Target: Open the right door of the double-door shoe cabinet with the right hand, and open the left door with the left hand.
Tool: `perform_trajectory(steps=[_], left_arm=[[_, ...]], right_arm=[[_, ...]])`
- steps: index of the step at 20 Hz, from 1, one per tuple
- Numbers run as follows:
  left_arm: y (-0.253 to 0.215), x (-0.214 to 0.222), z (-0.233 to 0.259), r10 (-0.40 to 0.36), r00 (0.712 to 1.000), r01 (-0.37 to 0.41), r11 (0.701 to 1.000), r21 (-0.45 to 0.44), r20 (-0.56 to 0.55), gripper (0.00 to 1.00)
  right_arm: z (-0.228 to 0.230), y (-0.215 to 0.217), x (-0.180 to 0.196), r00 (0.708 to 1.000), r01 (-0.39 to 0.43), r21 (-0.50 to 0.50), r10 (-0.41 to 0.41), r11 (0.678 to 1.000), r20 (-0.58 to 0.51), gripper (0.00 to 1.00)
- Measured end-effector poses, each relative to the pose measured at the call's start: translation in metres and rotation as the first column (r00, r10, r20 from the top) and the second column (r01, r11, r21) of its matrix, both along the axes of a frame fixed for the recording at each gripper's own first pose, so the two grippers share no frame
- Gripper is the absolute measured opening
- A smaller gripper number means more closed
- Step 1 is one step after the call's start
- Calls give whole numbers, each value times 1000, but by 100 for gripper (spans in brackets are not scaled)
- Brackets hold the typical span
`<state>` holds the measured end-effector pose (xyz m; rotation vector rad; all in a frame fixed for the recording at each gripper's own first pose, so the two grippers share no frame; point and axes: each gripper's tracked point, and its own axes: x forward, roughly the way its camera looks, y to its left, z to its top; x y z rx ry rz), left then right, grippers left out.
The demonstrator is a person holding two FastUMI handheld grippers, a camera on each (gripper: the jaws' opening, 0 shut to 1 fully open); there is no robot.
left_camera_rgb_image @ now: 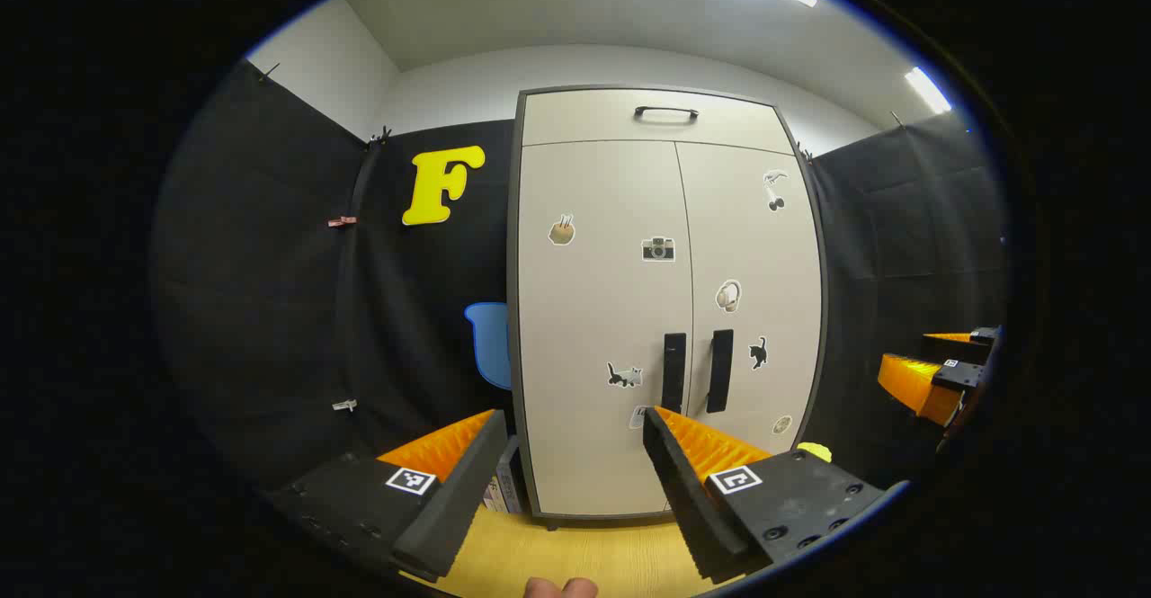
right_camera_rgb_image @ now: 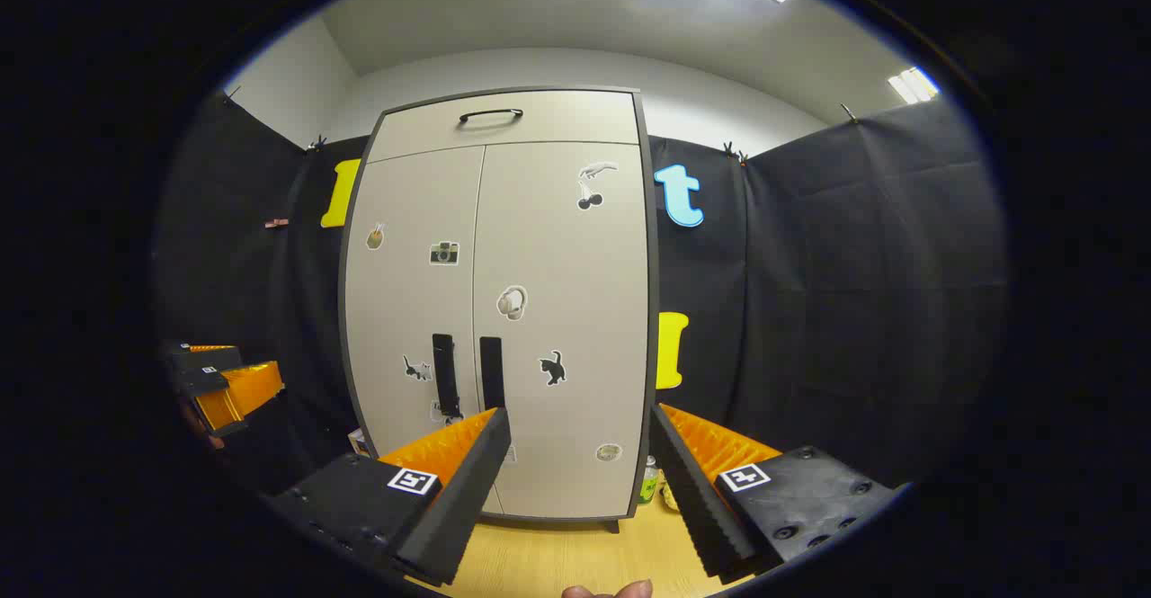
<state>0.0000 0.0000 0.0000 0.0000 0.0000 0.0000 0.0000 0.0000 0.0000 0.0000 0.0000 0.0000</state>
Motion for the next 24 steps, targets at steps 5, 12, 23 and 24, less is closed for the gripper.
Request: perform_trajectory(steps=[5, 12, 23, 24], left_arm=[[5, 3, -2, 6, 1000, -6, 1000, 1, -5, 95], [8, 7, -4, 7, 1000, -7, 1000, 1, -7, 95], [7, 10, -5, -8, 1000, 8, 1000, 16, -9, 95], [7, 9, -6, -8, 1000, 9, 1000, 16, -12, 95]], right_arm=[[-1, 2, 4, 1000, 8, -7, -8, 1000, -2, 98], [-6, 3, 8, 1000, 13, 11, -12, 1000, -17, 98], [-5, 15, 17, 1000, -15, 21, 16, 1000, -22, 98], [-6, 18, 19, 999, -24, 21, 24, 999, -23, 98]])
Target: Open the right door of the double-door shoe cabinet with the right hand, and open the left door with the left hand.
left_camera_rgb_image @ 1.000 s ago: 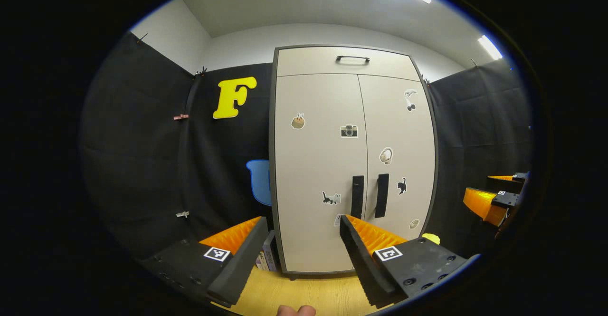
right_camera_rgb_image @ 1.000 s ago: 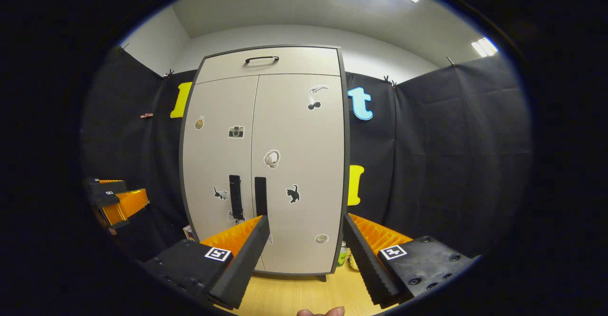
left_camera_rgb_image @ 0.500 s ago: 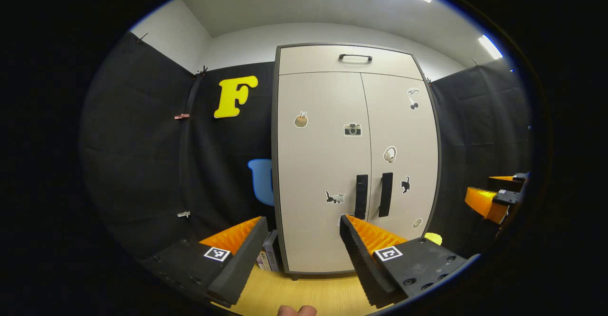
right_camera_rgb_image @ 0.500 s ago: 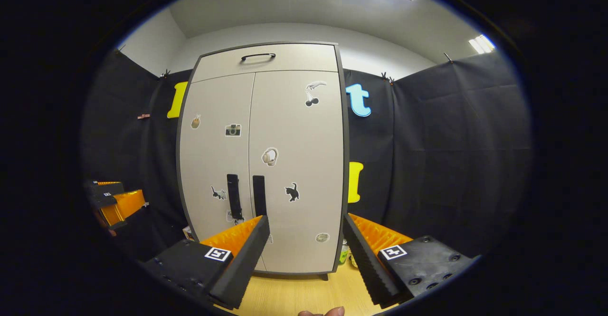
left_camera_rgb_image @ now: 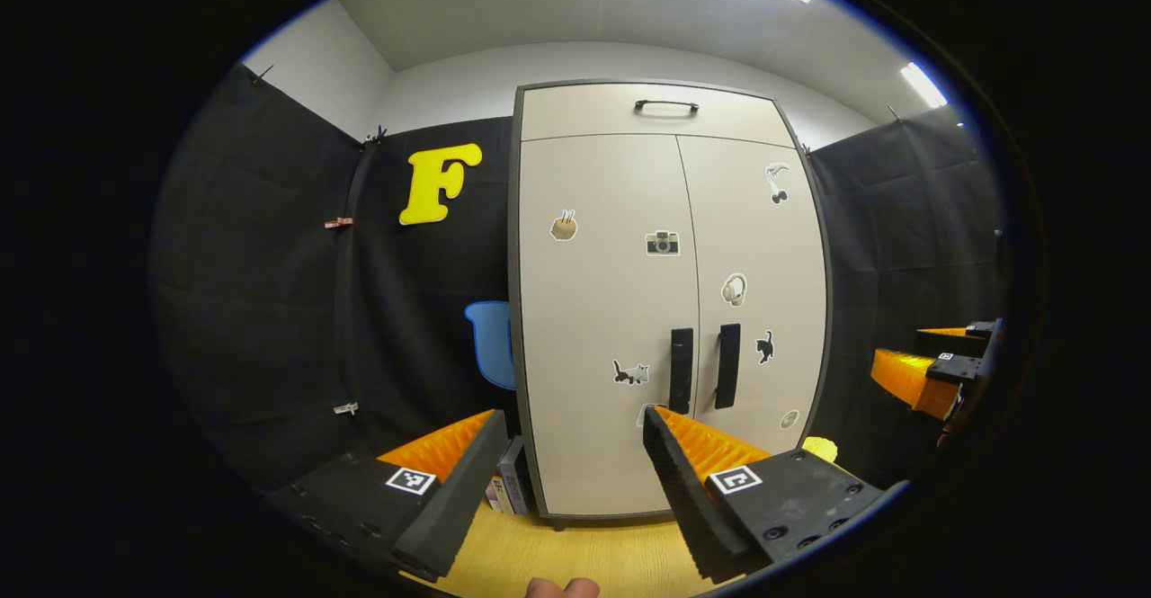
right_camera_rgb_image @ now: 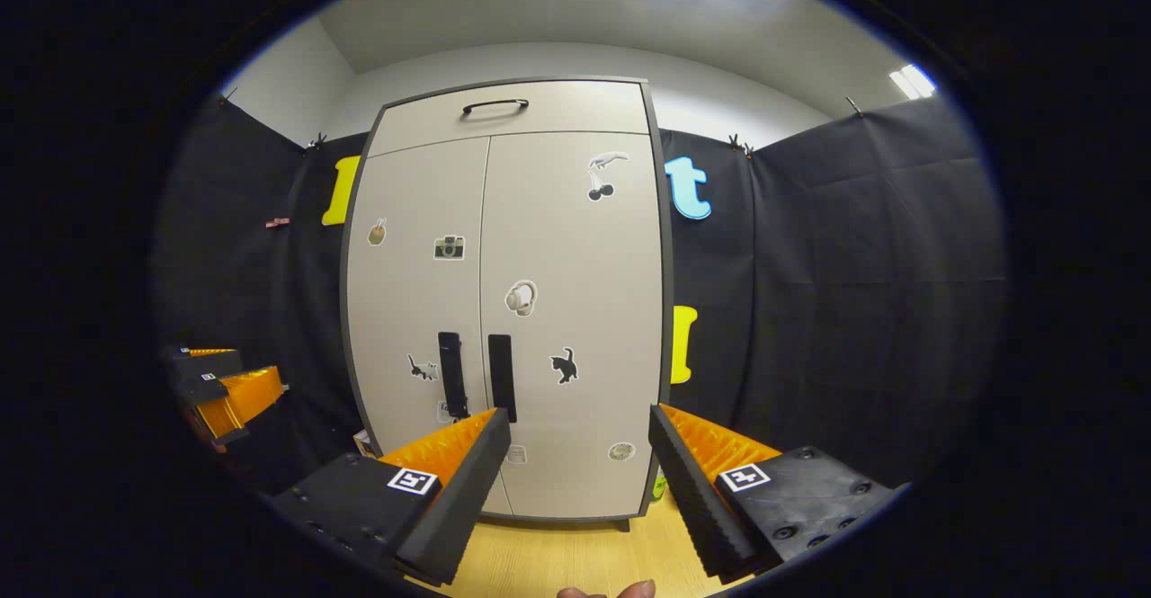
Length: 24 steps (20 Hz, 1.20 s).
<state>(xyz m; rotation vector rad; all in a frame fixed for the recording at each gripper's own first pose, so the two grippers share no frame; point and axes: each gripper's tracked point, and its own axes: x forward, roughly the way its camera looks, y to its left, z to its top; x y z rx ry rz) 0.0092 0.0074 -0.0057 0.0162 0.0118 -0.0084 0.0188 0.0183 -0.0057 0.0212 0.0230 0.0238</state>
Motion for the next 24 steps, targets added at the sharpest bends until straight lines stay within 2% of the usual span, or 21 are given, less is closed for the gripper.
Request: perform_trajectory(steps=[5, 11, 14, 24], left_arm=[[8, -3, -2, 6, 1000, -6, 1000, 8, -4, 95], [21, -1, -12, 3, 1000, -3, 1000, -2, -22, 95], [30, 2, -18, 8, 999, -8, 1000, -4, -31, 95], [53, 19, -43, 29, 997, -30, 999, -12, -75, 95]], right_arm=[[-5, 22, 23, 999, -34, -1, 34, 999, -10, 98], [-20, 54, 78, 998, -65, -36, 65, 997, -3, 98], [-29, 70, 105, 997, -81, -14, 81, 997, -10, 98], [-62, 93, 189, 997, -44, 23, 45, 999, -62, 98]])
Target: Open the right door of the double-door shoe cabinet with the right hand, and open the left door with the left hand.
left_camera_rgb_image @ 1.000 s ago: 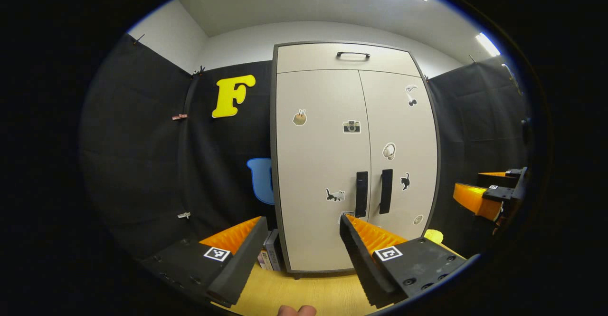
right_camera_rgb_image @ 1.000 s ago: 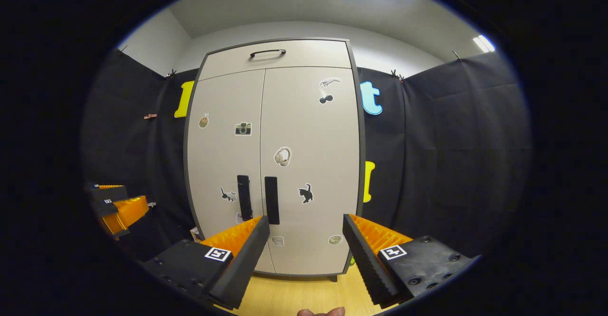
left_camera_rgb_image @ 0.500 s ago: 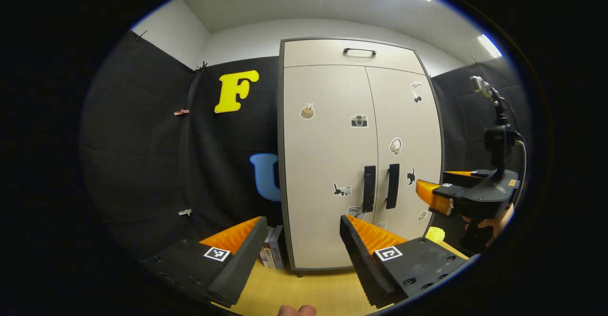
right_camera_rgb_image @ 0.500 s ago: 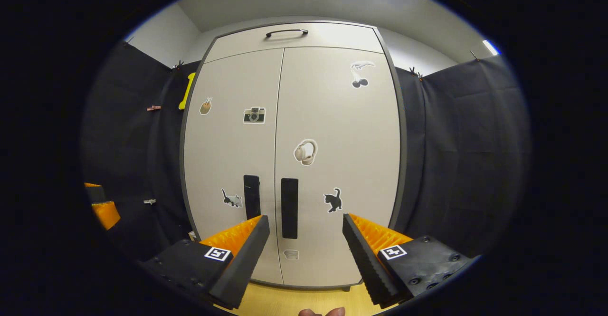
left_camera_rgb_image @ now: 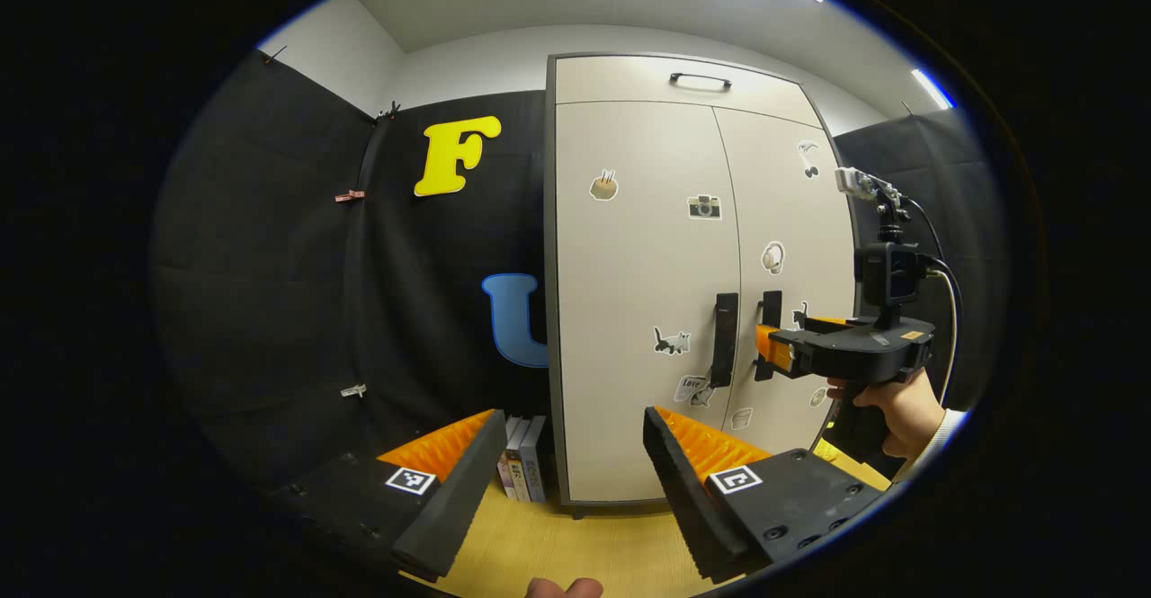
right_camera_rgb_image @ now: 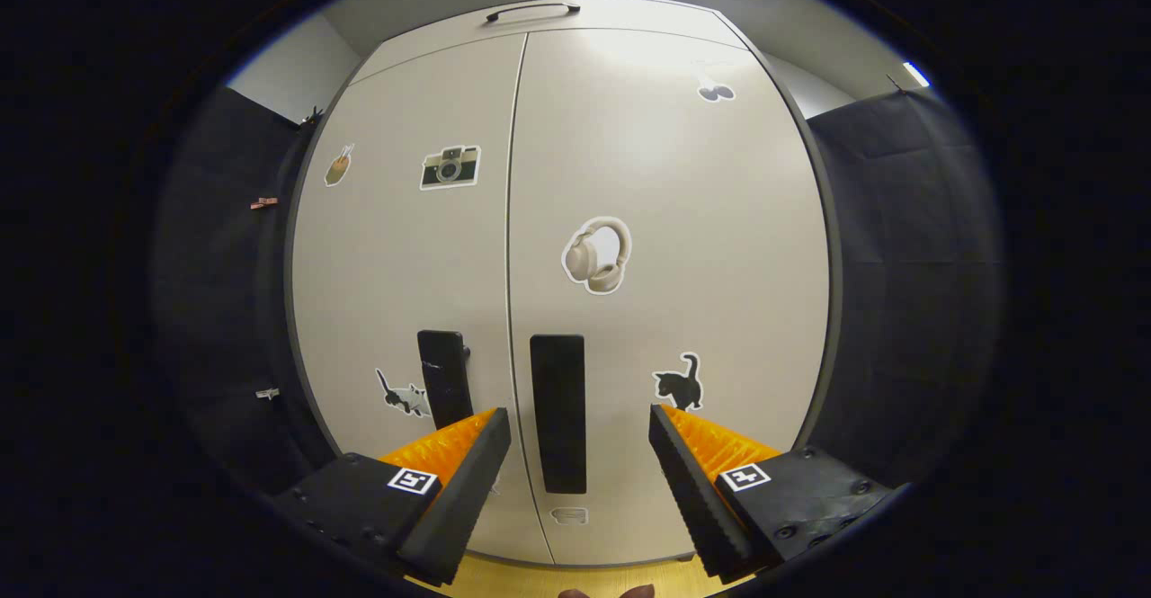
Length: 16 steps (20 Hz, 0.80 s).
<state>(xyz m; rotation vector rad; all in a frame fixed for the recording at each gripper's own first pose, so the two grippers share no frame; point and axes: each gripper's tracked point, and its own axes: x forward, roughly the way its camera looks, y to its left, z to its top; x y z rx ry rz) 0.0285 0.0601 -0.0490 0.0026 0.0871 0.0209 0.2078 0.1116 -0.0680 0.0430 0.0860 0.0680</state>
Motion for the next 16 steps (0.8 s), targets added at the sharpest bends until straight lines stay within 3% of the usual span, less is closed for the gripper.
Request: perform_trajectory(steps=[3, 5, 6, 8, 10, 11, 12, 14, 15, 16], left_arm=[[6, 3, -5, 7, 1000, -7, 1000, -7, -11, 95], [9, 4, -8, 13, 1000, -14, 1000, -12, -16, 95], [11, 5, -10, 16, 1000, -16, 1000, -13, -19, 95], [14, 7, -13, 23, 999, -23, 1000, -14, -26, 95], [14, 8, -15, 24, 999, -25, 999, -22, -30, 95], [14, 9, -15, 25, 999, -26, 999, -25, -32, 95], [15, 7, -16, 26, 999, -27, 999, -28, -35, 95], [14, 7, -16, 24, 999, -26, 999, -30, -35, 95], [15, 6, -15, 26, 999, -27, 999, -31, -34, 95], [15, 5, -16, 26, 999, -28, 999, -32, -35, 95]], right_arm=[[-15, 8, 17, 999, -16, 14, 17, 1000, -37, 98], [-26, 9, 26, 998, -11, 20, 13, 1000, -63, 84], [-27, 5, 27, 998, 14, 15, -13, 1000, -67, 73], [-19, 14, 26, 999, -10, 27, 11, 1000, -32, 54], [-7, 10, 12, 999, 22, 0, -22, 1000, -26, 51], [-27, 12, 55, 999, 25, -2, -25, 1000, -41, 35], [-16, 11, 27, 999, 29, -7, -29, 1000, -37, 35], [-17, 12, 28, 999, 33, -4, -33, 999, -40, 35], [-17, 12, 30, 999, 33, -8, -33, 999, -39, 28], [-16, 12, 31, 999, 28, -13, -28, 1000, -41, 28]])
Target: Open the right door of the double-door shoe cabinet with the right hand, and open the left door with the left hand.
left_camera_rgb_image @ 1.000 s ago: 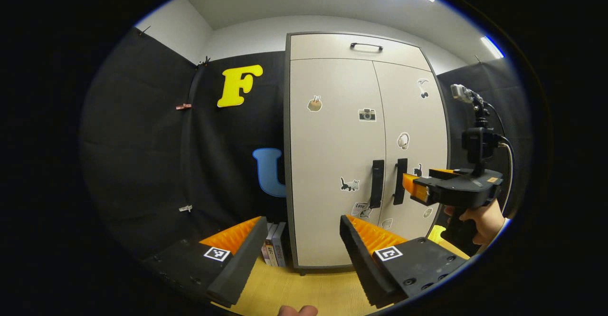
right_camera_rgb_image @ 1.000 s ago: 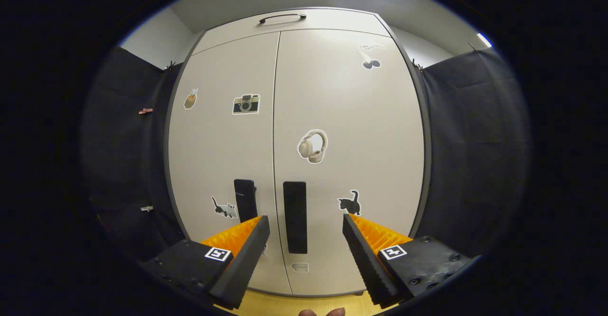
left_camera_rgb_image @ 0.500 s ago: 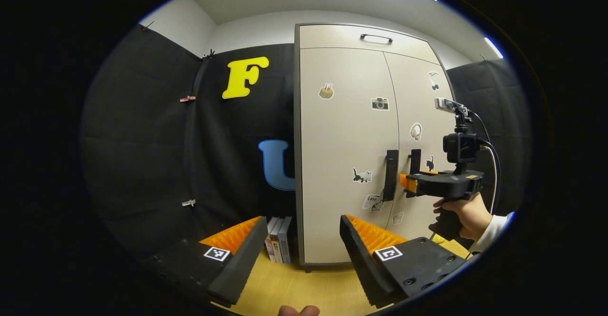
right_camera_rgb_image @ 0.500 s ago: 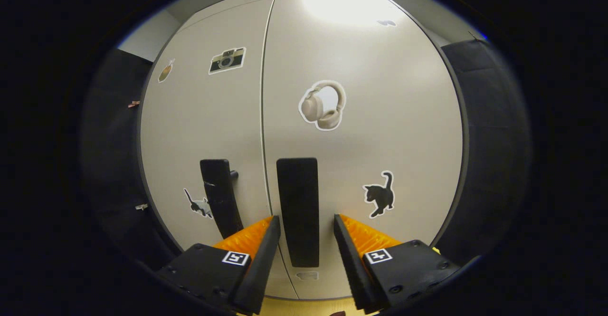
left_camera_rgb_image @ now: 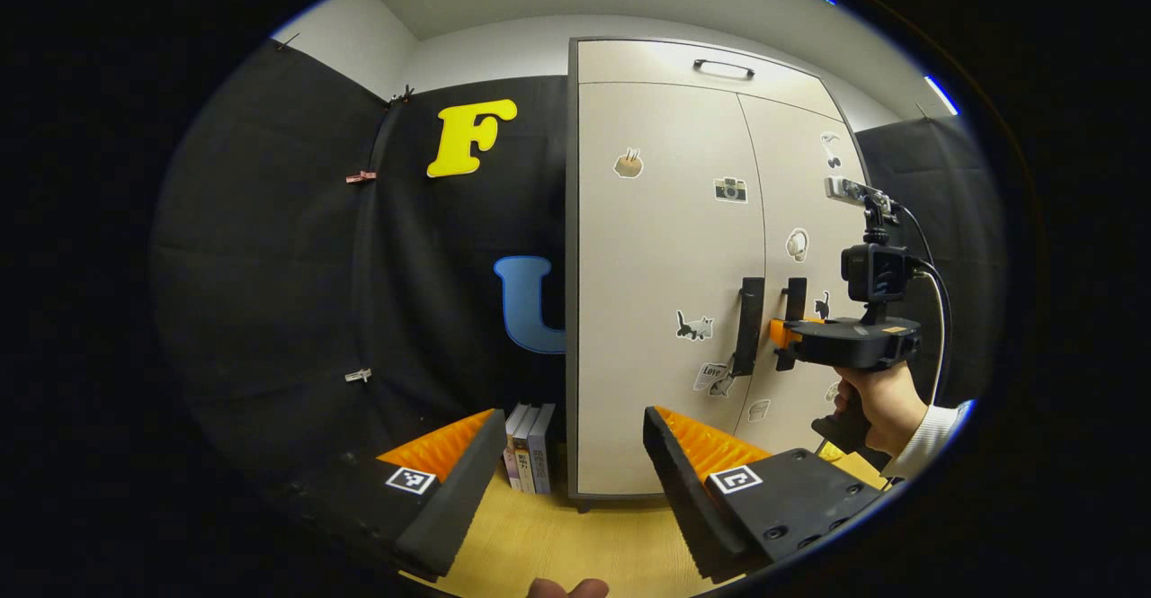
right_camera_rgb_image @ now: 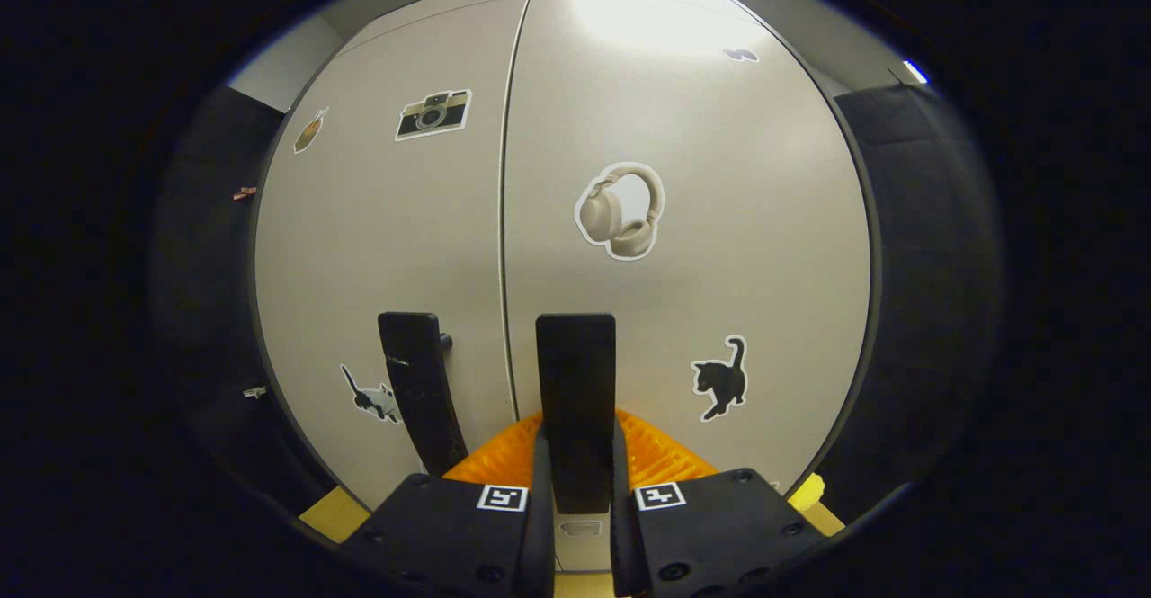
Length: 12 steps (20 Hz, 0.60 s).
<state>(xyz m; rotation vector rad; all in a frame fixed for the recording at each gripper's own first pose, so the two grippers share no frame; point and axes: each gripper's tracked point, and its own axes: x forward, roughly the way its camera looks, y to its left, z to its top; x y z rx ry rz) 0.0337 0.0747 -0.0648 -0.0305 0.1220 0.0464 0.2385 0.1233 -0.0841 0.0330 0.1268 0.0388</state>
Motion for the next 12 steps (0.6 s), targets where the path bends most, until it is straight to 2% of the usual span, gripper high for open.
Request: perform_trajectory(steps=[1, 4, 8, 9, 12], left_arm=[[0, -1, 0, 1, 1000, -1, 1000, -2, -1, 95], [1, -8, 1, 5, 1000, -5, 1000, -1, 0, 95], [4, -20, 1, 19, 1000, -19, 1000, -2, -5, 95], [6, -23, 1, 24, 1000, -24, 1000, -3, -7, 95], [11, -36, 2, 43, 999, -43, 999, -6, -5, 95]], right_arm=[[-1, 1, -2, 1000, -3, -1, 3, 1000, -2, 22], [-1, 1, -2, 1000, -1, -9, 1, 1000, 1, 22], [-2, -2, -2, 999, 34, 40, -33, 999, -24, 22], [-3, -1, 0, 999, 34, 32, -33, 999, -27, 14], [-3, -2, -4, 999, 34, 28, -33, 999, -32, 14]])
